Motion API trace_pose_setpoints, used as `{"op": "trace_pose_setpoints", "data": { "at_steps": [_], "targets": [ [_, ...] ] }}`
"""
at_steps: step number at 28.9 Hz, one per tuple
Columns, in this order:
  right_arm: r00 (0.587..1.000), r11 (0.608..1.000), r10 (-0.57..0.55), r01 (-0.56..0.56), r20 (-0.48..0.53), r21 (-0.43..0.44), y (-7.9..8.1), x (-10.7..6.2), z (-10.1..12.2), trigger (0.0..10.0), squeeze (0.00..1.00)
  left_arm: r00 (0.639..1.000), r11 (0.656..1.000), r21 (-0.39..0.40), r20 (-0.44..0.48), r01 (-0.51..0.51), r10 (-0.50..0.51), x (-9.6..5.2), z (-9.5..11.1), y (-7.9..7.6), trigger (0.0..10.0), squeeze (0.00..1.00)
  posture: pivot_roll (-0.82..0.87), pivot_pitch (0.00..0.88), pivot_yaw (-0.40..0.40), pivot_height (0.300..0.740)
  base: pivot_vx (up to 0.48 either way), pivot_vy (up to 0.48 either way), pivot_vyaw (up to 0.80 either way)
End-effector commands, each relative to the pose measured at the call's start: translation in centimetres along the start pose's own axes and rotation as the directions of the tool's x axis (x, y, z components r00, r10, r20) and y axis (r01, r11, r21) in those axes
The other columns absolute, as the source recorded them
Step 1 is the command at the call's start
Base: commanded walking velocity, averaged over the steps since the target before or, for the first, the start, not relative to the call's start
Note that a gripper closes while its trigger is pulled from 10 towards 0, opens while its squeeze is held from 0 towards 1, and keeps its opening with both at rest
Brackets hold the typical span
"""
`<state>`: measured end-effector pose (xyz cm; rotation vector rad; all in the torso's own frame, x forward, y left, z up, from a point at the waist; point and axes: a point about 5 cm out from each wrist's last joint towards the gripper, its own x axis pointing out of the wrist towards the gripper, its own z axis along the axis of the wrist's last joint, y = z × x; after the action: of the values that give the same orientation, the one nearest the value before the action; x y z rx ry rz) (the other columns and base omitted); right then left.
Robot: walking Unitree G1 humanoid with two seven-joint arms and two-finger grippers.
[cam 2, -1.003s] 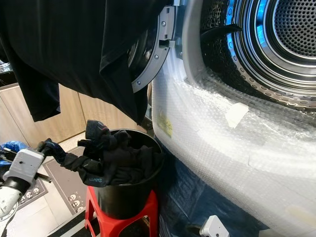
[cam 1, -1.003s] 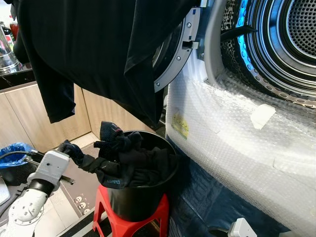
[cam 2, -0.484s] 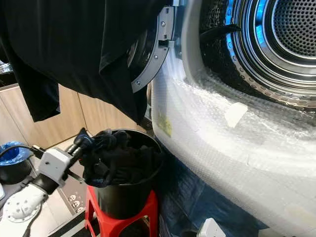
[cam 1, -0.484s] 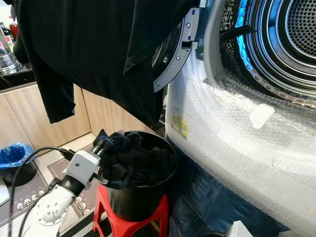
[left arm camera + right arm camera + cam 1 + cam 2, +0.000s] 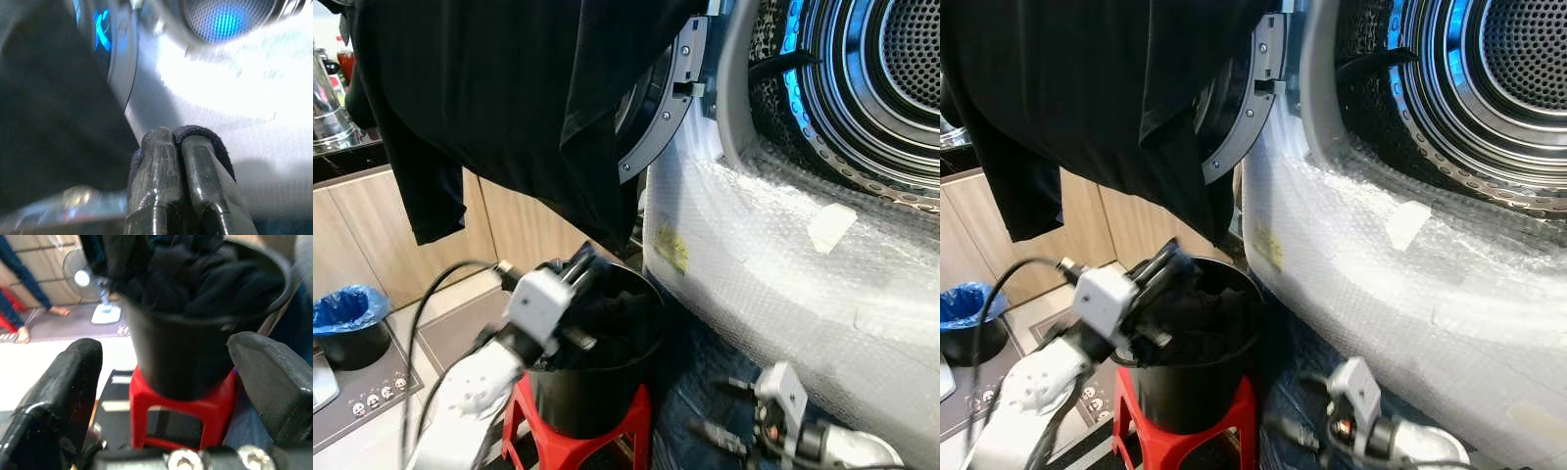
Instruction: Clothes washing
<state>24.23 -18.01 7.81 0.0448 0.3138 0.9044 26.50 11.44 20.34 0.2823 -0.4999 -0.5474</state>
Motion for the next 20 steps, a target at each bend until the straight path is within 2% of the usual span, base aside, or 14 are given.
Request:
{"op": "trace_pose_setpoints", "data": {
  "at_steps": [1, 7, 10, 14, 17, 20],
  "targets": [
    [0.995, 0.997, -0.074, 0.074, 0.060, 0.011, -0.9, 0.0, 0.9, 10.0, 0.00, 1.000, 1.000, -0.007, 0.015, 0.017, -0.017, 0.8, 0.6, -0.4, 10.0, 0.00, -0.05, 0.000, -0.036, 0.740, 0.000, 0.000, 0.00],
    [0.968, 0.984, -0.176, 0.167, 0.181, 0.063, -1.4, 1.7, 2.9, 10.0, 0.00, 0.999, 1.000, -0.021, 0.042, 0.019, -0.018, 2.3, 1.0, -0.8, 10.0, 0.00, -0.05, 0.000, -0.030, 0.740, 0.000, 0.000, 0.00],
    [0.945, 0.978, -0.186, 0.153, 0.268, 0.140, -1.1, 2.4, 4.5, 10.0, 0.00, 0.999, 0.999, -0.026, 0.045, 0.025, -0.024, 2.9, 0.9, -1.0, 10.0, 0.00, -0.05, 0.000, -0.028, 0.740, 0.000, 0.000, 0.00],
    [0.930, 0.978, -0.184, 0.141, 0.319, 0.153, -0.7, 2.8, 5.4, 10.0, 0.00, 0.998, 0.999, -0.040, 0.049, 0.036, -0.034, 3.5, 0.7, -1.4, 10.0, 0.00, -0.05, 0.000, -0.026, 0.740, 0.000, 0.000, 0.00],
    [0.916, 0.970, -0.229, 0.188, 0.328, 0.152, -1.0, 3.0, 5.7, 10.0, 0.00, 0.997, 0.998, -0.039, 0.058, 0.056, -0.053, 4.2, 0.6, -1.9, 10.0, 0.00, -0.05, 0.000, -0.022, 0.740, 0.000, 0.000, 0.00],
    [0.914, 0.970, -0.225, 0.178, 0.338, 0.164, -0.8, 3.1, 5.9, 10.0, 0.00, 0.997, 0.998, -0.044, 0.061, 0.055, -0.053, 4.6, 0.7, -2.0, 10.0, 0.00, -0.06, 0.000, -0.018, 0.740, 0.000, 0.000, 0.00]
  ]
}}
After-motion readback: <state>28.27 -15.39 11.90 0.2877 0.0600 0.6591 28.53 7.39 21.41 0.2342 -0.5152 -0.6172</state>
